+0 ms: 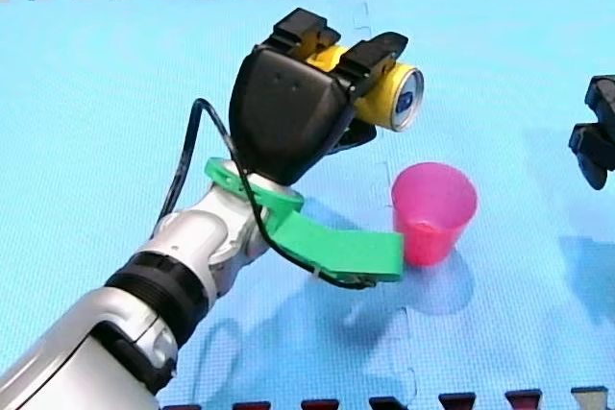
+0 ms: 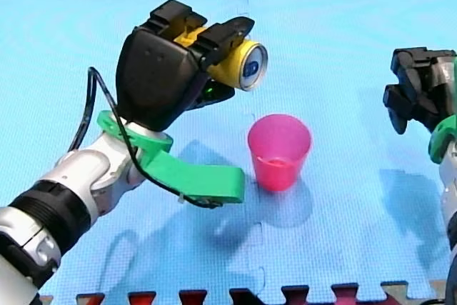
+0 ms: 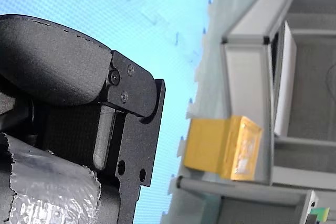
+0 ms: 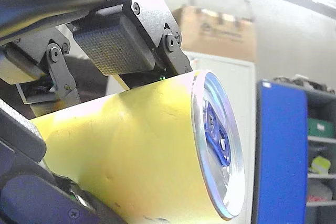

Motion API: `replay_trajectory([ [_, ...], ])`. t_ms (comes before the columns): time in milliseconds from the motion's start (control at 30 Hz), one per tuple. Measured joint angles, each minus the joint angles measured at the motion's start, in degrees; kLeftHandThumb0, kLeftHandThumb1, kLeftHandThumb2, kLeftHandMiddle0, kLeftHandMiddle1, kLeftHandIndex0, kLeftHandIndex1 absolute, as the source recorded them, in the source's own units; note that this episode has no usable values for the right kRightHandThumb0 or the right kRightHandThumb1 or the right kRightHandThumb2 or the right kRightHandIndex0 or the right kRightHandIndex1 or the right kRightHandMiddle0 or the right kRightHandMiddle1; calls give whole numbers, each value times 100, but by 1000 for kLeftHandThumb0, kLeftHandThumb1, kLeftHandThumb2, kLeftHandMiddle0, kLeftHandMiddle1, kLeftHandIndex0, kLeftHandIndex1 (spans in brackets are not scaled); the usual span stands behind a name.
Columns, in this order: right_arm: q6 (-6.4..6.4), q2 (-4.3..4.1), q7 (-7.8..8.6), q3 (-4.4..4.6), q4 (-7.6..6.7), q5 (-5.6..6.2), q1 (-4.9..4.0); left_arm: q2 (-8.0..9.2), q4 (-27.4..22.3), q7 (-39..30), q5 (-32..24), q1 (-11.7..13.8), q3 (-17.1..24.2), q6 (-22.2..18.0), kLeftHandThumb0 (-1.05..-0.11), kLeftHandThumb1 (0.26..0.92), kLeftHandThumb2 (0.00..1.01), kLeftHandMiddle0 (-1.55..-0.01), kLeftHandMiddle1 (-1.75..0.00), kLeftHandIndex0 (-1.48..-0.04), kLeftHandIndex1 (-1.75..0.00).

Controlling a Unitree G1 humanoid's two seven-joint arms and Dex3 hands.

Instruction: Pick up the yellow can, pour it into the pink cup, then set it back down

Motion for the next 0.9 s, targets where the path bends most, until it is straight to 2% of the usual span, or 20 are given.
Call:
replay_trajectory([
  [133,36,-3,1,-2,-3,23,-2,59,62,96,-387,134,321,-345,-394,841,1,-1034,-870,-1164,-16],
  [200,52,-6,7,-2,-4,35,-1,116,78,69,-581,211,486,-500,-411,828,1,-1115,-620,-1131,-5],
  [367,65,-14,77,-13,-5,66,-1,163,72,-161,-1072,352,881,-936,-418,795,4,-1228,-226,-1208,-7],
  [467,66,-16,112,-29,-6,89,-1,174,-47,-317,-1280,481,1071,-1108,-413,773,0,-1284,-145,-1231,-8],
  [767,66,-15,229,-81,-9,159,18,246,-550,-1030,-1713,967,1517,-1296,-424,755,0,-1325,-93,-1239,-4],
  [900,66,-16,254,-97,-13,170,29,266,-894,-1622,-2086,1260,1771,-1423,-417,755,1,-1332,-73,-1238,-2],
])
